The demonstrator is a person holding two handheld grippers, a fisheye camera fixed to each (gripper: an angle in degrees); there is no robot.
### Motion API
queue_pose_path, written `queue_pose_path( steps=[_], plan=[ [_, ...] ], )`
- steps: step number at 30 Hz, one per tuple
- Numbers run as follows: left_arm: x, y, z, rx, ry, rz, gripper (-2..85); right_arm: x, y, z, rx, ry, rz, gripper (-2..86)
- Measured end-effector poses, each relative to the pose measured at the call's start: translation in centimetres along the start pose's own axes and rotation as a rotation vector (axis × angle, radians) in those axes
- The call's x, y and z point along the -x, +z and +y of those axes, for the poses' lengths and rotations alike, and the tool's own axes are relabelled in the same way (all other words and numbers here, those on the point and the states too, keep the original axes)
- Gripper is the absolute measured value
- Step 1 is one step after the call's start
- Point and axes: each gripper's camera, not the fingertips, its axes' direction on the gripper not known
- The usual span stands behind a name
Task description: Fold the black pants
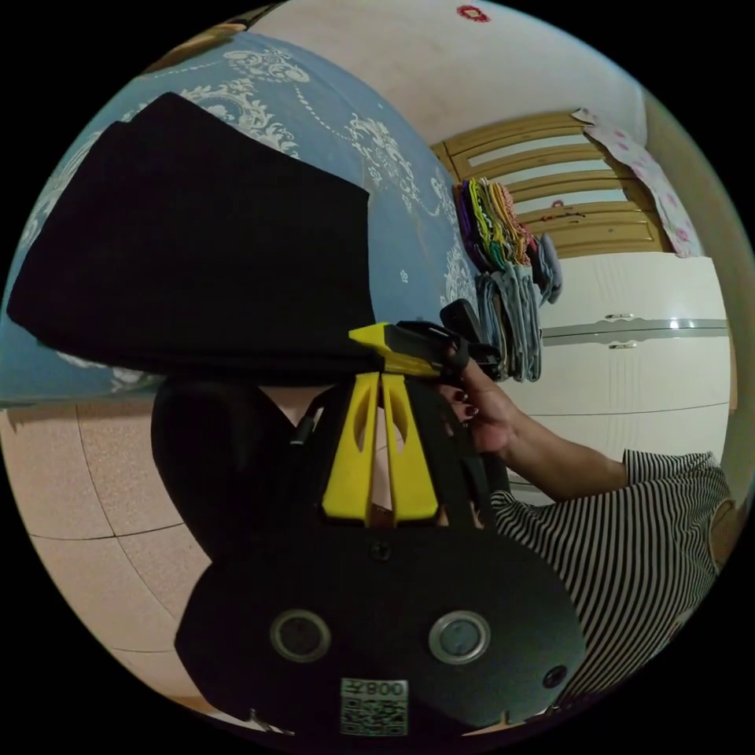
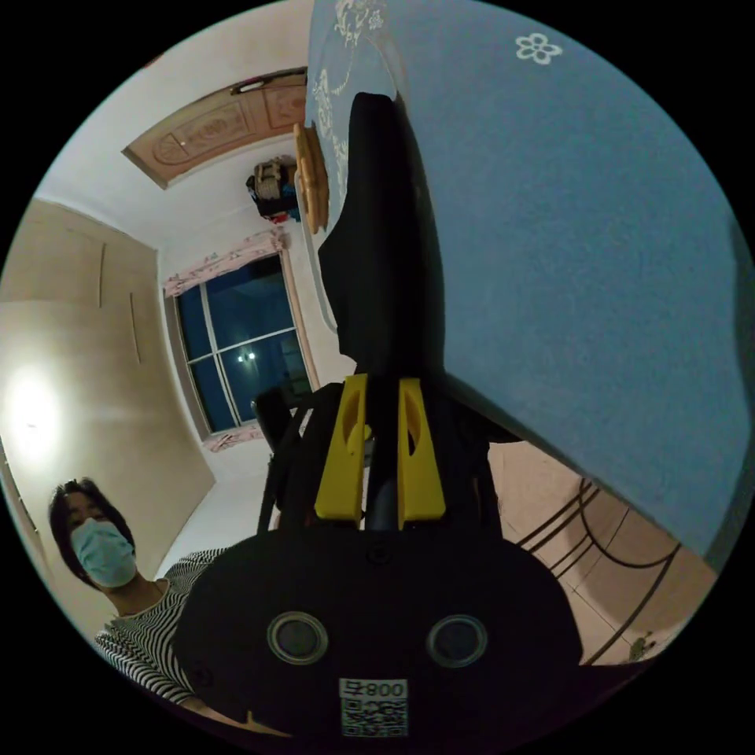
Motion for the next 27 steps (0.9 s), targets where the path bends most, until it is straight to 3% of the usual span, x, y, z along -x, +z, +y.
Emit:
queue_pose_path(
  steps=[6, 11, 14, 20, 27],
  plan=[
    [5.0, -4.5, 2.5, -0.217, -0.171, 0.022, 6.1, 1.7, -3.1, 3.1, 0.006, -0.027, -0.027, 2.5],
    [11.6, -6.3, 4.4, -0.507, -0.461, 0.303, 11.6, 3.7, -5.6, 5.7, -0.005, -0.046, -0.078, 2.1],
    [13.5, -6.3, 4.6, -0.599, -0.54, 0.364, 12.9, 5.4, -7.2, 7.3, -0.002, -0.068, -0.088, 2.0],
    [14.6, -5.5, 3.8, -0.694, -0.6, 0.463, 13.4, 8.9, -10.5, 10.6, 0.005, -0.099, -0.115, 2.1],
    [13.1, -4.3, 1.3, -0.629, -0.579, 0.448, 12.8, 13.0, -15.2, 15.5, 0.003, -0.118, -0.138, 2.1]
  ],
)
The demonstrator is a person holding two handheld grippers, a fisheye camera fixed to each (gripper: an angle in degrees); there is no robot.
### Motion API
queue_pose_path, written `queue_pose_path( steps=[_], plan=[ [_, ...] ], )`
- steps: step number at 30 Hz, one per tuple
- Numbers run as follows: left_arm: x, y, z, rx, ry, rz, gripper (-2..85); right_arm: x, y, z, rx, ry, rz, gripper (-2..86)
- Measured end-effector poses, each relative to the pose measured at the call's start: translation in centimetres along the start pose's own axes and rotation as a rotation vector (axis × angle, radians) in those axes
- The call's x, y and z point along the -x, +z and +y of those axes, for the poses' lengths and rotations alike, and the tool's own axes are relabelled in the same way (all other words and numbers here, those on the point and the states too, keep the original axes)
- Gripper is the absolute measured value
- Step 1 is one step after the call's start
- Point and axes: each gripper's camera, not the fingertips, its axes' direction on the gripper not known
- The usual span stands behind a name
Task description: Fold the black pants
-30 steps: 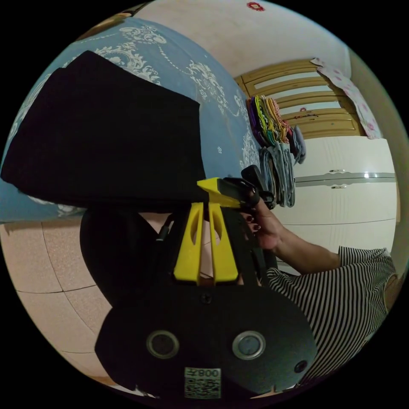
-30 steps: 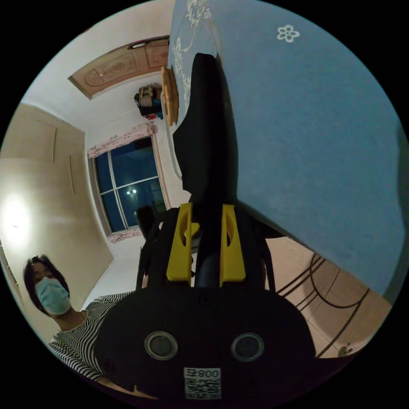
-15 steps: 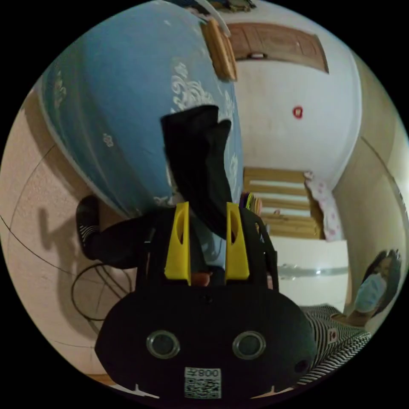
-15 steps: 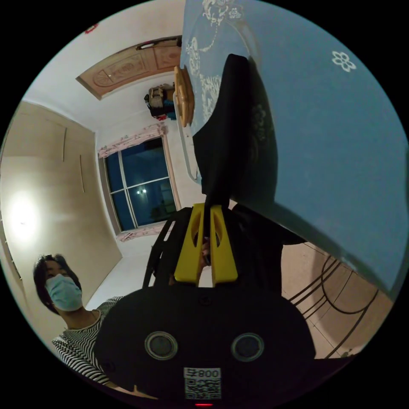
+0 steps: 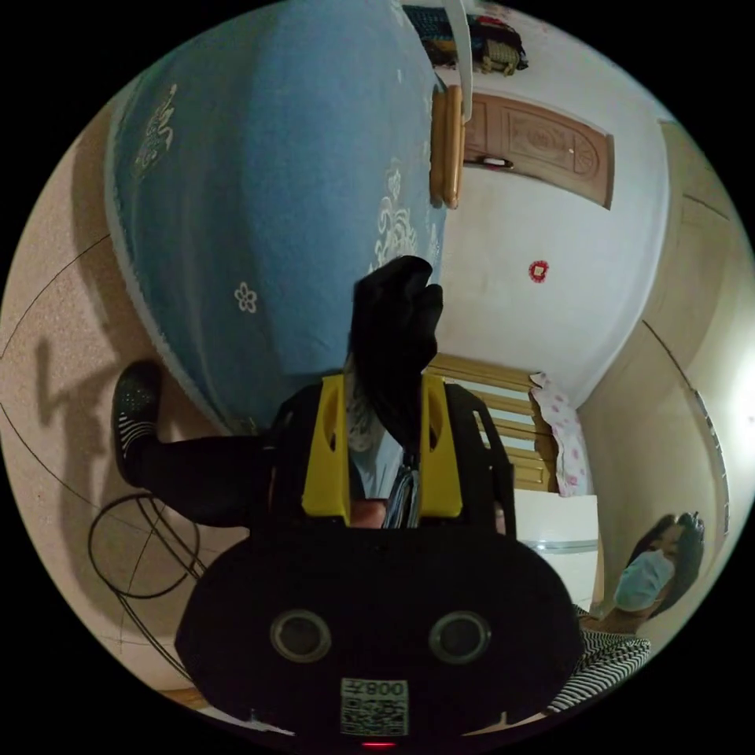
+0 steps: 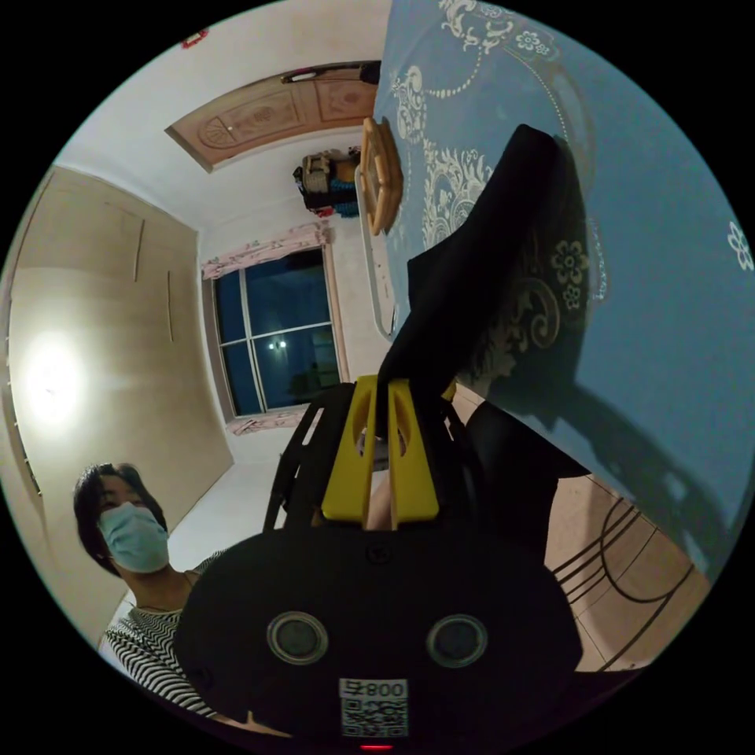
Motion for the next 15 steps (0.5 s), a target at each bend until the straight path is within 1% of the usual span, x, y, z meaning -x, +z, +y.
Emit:
queue_pose_path(
  steps=[3, 5, 10, 15],
  plan=[
    [-1.1, 1.6, 0.3, -0.039, 0.015, 0.068, 12.0, 2.2, -2.1, 2.3, -0.002, -0.001, -0.005, 2.1],
    [-2.0, 3.5, 0.5, -0.007, 0.017, 0.018, 11.1, 3.4, -3.4, 3.8, -0.007, 0.001, -0.016, 2.1],
    [-4.0, 7.5, 2.0, -0.006, 0.023, 0.018, 8.0, 7.4, -7.9, 8.6, -0.007, 0.006, -0.013, 2.0],
    [-7.6, 11.9, 5.0, -0.014, 0.087, -0.001, 6.3, 11.6, -13.0, 13.5, 0.001, -0.001, 0.018, 1.8]
  ],
)
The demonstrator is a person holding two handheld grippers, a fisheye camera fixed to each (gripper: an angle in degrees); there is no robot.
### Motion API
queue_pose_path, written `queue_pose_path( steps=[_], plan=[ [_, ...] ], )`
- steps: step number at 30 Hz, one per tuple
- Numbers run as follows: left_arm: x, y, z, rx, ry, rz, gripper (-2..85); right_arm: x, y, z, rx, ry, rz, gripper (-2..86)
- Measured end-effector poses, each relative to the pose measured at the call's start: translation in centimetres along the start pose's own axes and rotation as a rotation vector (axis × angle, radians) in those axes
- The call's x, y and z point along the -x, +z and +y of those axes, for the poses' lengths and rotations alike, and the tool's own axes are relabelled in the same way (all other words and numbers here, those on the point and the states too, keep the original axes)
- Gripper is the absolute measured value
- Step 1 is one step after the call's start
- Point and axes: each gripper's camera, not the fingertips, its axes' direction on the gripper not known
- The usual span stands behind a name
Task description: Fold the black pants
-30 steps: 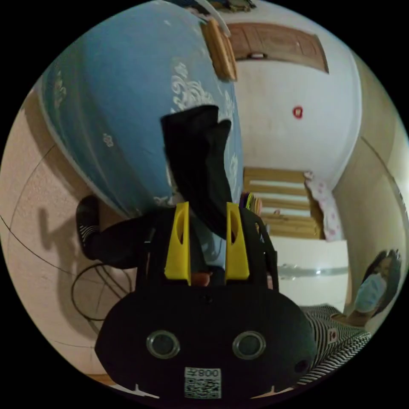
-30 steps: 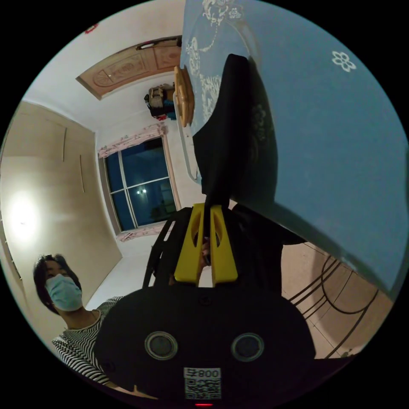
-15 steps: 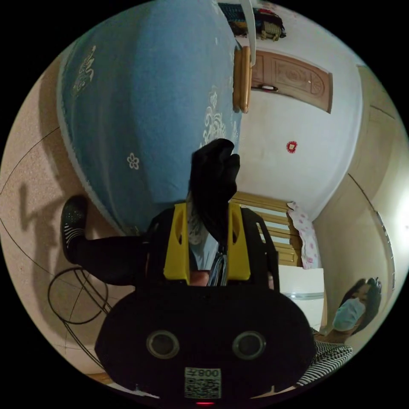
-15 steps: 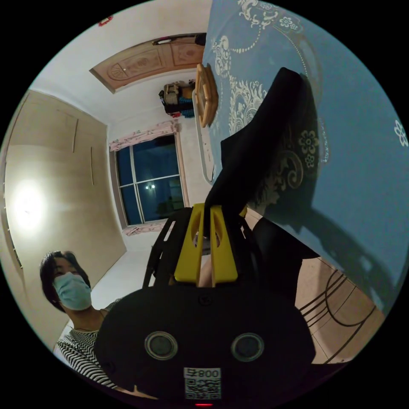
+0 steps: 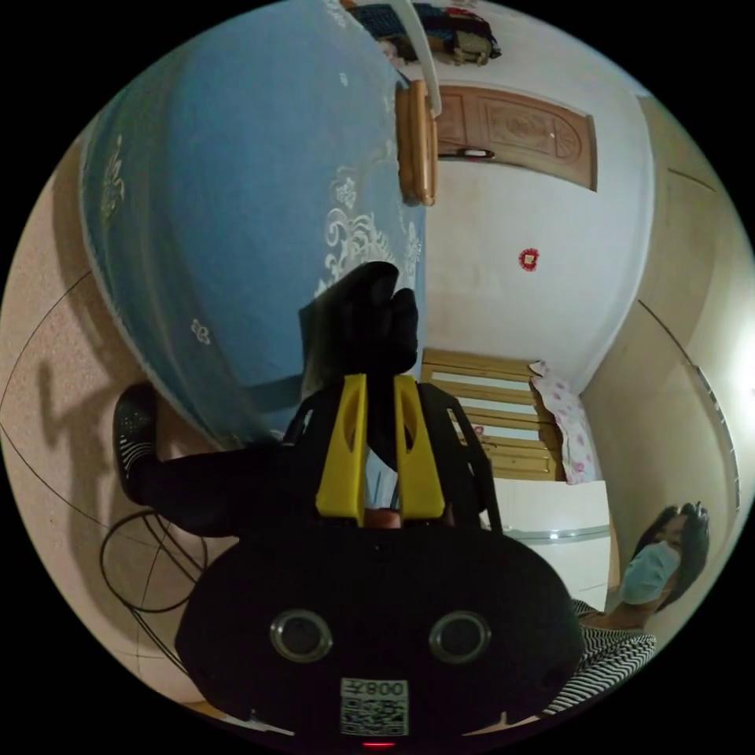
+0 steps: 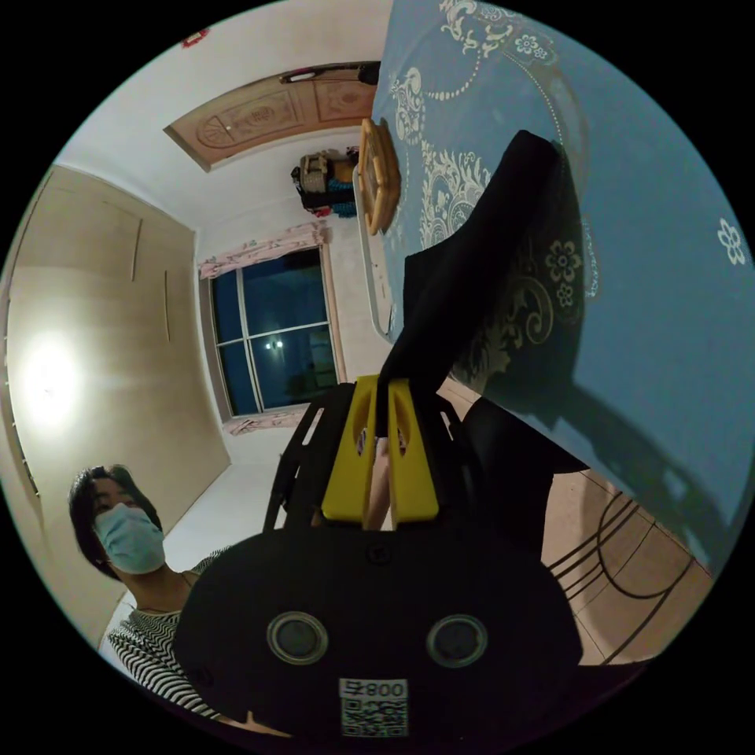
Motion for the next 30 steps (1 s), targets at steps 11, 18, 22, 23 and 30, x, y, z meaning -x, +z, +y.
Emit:
queue_pose_path(
  steps=[11, 18, 22, 23, 30],
  plan=[
    [-14.6, 15.8, 9.3, 0.157, 0.286, 0.04, 3.5, 12.6, -17.2, 15.8, -0.076, -0.132, -0.085, 1.3],
    [-23.9, 33.1, 15.5, 0.394, 0.409, 0.096, 2.2, 21.1, -34.2, 28.9, -0.331, -0.214, -0.175, 1.0],
    [-31.0, 47.2, 20.6, 0.543, 0.522, 0.154, 1.5, 27.9, -46.5, 36.2, -0.51, -0.313, -0.138, 1.0],
    [-33.1, 51.3, 22.3, 0.575, 0.54, 0.193, 1.4, 29.1, -48.3, 37.2, -0.533, -0.33, -0.13, 1.0],
    [-46.6, 72.8, 34.3, 0.764, 0.697, 0.473, 1.3, 48.5, -69.8, 51.3, -0.827, -0.694, 0.179, 1.1]
  ],
)
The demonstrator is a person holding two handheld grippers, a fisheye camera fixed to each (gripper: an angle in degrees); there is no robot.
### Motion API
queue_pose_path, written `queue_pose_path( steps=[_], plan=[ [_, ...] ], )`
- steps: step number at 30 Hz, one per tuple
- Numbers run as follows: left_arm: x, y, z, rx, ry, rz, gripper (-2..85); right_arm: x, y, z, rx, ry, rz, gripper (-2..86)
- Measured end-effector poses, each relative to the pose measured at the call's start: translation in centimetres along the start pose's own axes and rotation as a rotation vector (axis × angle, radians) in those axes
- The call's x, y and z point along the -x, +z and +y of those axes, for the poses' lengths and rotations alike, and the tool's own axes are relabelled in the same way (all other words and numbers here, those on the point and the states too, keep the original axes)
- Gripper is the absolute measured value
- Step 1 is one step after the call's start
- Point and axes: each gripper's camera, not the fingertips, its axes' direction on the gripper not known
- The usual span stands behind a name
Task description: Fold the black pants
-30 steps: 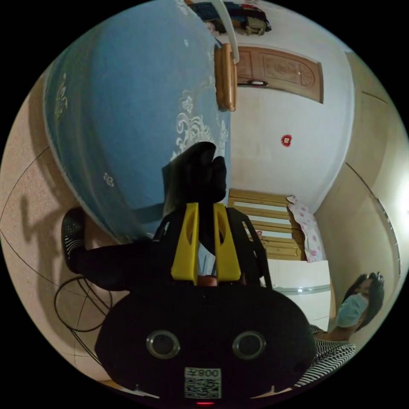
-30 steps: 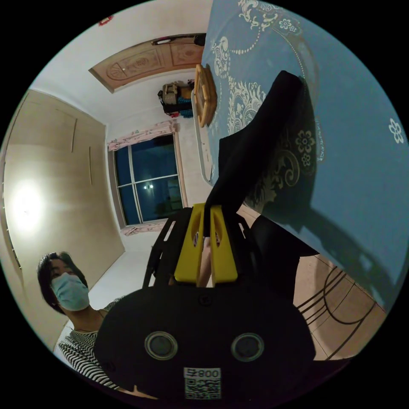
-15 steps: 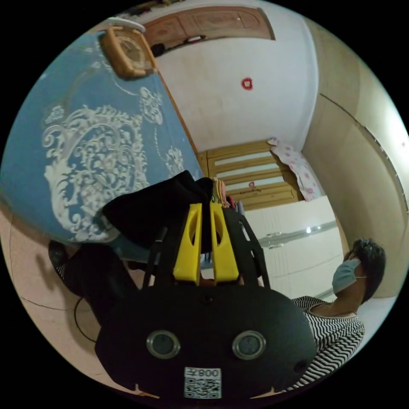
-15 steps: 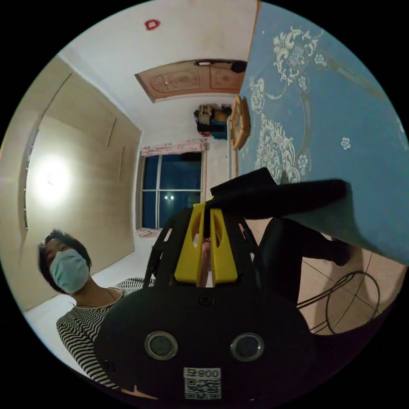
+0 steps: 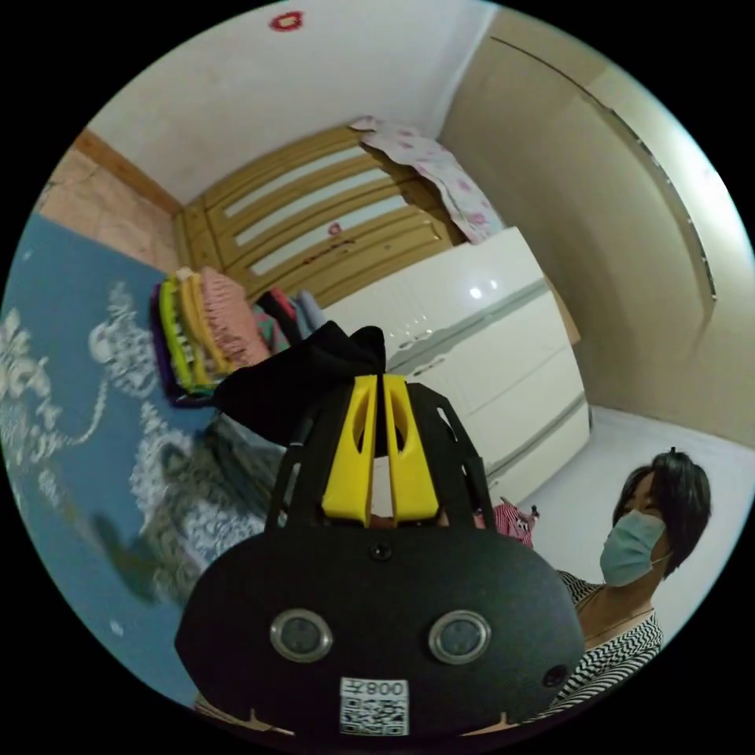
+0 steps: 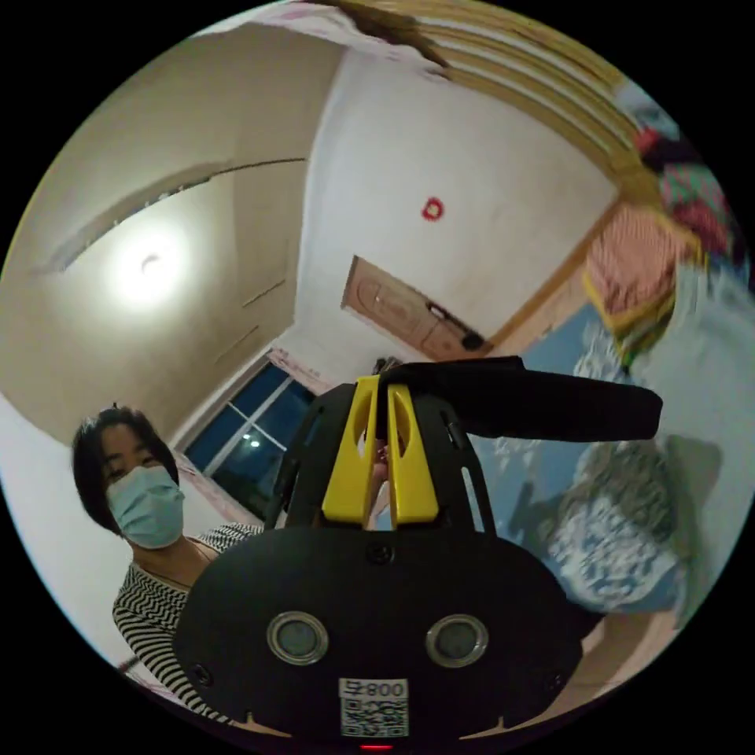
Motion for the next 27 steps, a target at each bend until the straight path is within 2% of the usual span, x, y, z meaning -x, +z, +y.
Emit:
queue_pose_path(
  steps=[3, 5, 8, 11, 12, 13, 15, 18, 23, 27],
  plan=[
    [0.2, 10.9, -3.6, 0.095, 0.089, 0.034, 1.3, 4.5, -9.0, -4.3, -0.074, -0.113, 0.147, 1.1],
    [2.3, 18.9, -4.7, 0.19, 0.077, 0.001, 1.4, 5.3, -13.7, -5.3, -0.105, -0.102, 0.211, 1.2],
    [7.2, 28.2, -4.3, 0.359, -0.031, -0.105, 1.2, 3.6, -20.6, -4.8, -0.128, 0.036, 0.303, 1.2],
    [12.5, 36.0, -2.7, 0.608, -0.157, -0.341, 1.0, -0.9, -26.4, -2.2, -0.14, 0.292, 0.453, 1.3],
    [13.2, 37.0, -2.4, 0.625, -0.168, -0.356, 0.9, -2.8, -28.3, -1.0, -0.121, 0.421, 0.508, 1.3],
    [13.9, 38.6, -2.3, 0.595, -0.18, -0.33, 0.8, -3.9, -29.8, 0.0, -0.132, 0.494, 0.473, 1.4],
    [14.6, 40.6, -2.6, 0.554, -0.195, -0.264, 0.8, -3.6, -32.0, 0.5, -0.225, 0.492, 0.357, 1.5],
    [14.5, 43.6, -3.6, 0.504, -0.134, -0.302, 0.5, -2.0, -35.0, -1.3, -0.257, 0.47, 0.351, 1.6],
    [13.2, 49.0, -5.2, 0.349, -0.045, -0.245, 0.2, 1.7, -39.5, -4.8, -0.271, 0.436, 0.343, 1.4],
    [12.0, 55.5, -6.4, 0.404, 0.075, -0.285, 0.2, 6.2, -43.6, -7.2, -0.36, 0.412, 0.382, 0.7]
  ],
)
